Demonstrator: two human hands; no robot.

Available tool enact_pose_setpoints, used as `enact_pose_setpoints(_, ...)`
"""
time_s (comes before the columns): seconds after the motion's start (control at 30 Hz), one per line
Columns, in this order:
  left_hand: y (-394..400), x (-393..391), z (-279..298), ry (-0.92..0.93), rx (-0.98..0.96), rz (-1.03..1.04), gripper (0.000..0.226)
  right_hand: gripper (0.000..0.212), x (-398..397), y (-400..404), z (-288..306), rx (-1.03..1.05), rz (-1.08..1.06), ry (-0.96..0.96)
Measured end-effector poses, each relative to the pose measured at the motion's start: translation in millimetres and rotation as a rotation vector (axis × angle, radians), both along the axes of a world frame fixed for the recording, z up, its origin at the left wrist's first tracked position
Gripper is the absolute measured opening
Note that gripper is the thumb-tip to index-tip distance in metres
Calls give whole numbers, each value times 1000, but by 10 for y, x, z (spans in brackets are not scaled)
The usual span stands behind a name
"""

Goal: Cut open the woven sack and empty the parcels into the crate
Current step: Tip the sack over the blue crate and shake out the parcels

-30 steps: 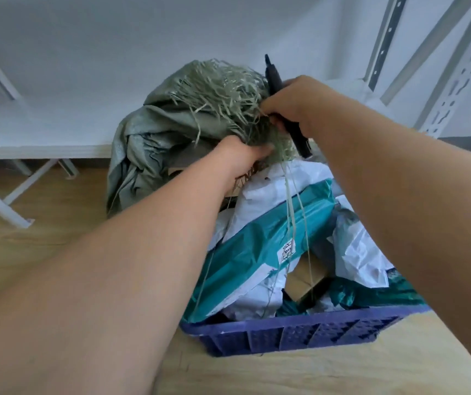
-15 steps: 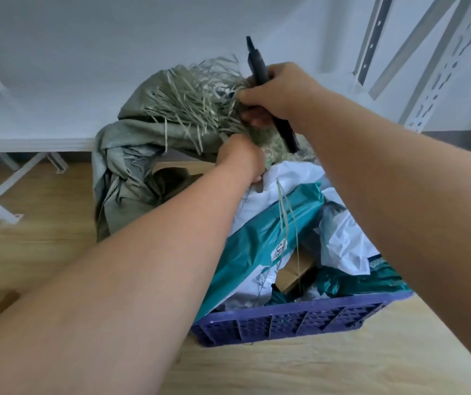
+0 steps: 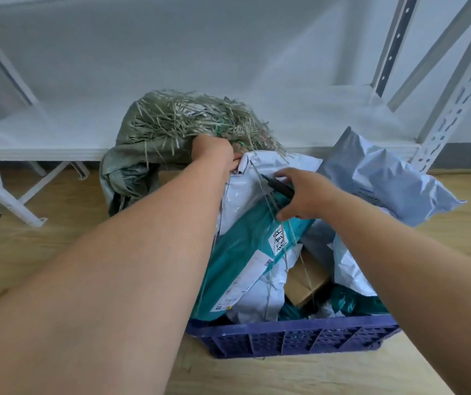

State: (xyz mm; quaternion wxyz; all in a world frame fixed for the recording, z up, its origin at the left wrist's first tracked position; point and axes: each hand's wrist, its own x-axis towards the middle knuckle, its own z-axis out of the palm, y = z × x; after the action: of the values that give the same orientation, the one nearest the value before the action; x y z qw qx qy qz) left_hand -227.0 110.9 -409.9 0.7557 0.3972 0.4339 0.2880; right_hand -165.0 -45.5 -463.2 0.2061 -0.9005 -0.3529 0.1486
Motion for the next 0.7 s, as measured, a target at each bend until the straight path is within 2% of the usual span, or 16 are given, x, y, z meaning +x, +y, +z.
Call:
enact_pose_setpoints(0.03, -8, -12, 29, -9, 0, 48, 41, 76, 5, -9, -68, -36, 9, -42)
enact_pose_setpoints(0.1, 13, -65, 47, 19, 112, -4, 36, 42, 14, -22, -166, -66, 2, -78)
enact_pose_setpoints(0.17, 62, -123, 71, 40, 170, -91, 28, 21, 13, 1, -224, 15, -33, -51)
enact_pose_setpoints(0.27, 74, -206, 133, 177, 314, -231, 21, 17, -23, 147, -228, 310, -186, 133)
enact_pose_setpoints(0.33, 60, -275, 164, 325, 423, -283, 34, 10, -48, 283, -187, 429, -261, 233)
enact_pose_setpoints(0.43, -40, -475, 151, 429, 447, -347, 47, 11, -103, 450, -107, 651, -286, 642)
enact_pose_setpoints(0.47, -90, -557, 116, 460, 459, -396, 48, 8, -109, 486, -92, 675, -268, 716)
enact_pose_setpoints(0.57, -165, -788, -104, 671, 609, -453, 65, 7, -124, 568, -78, 680, -198, 782)
enact_pose_setpoints(0.63, -176, -909, -235, 855, 810, -325, 79, 5, -125, 593, -59, 679, -170, 771)
enact_pose_setpoints(0.7, -210, -994, -320, 921, 954, -193, 80, 5, -111, 590, -54, 654, -148, 740)
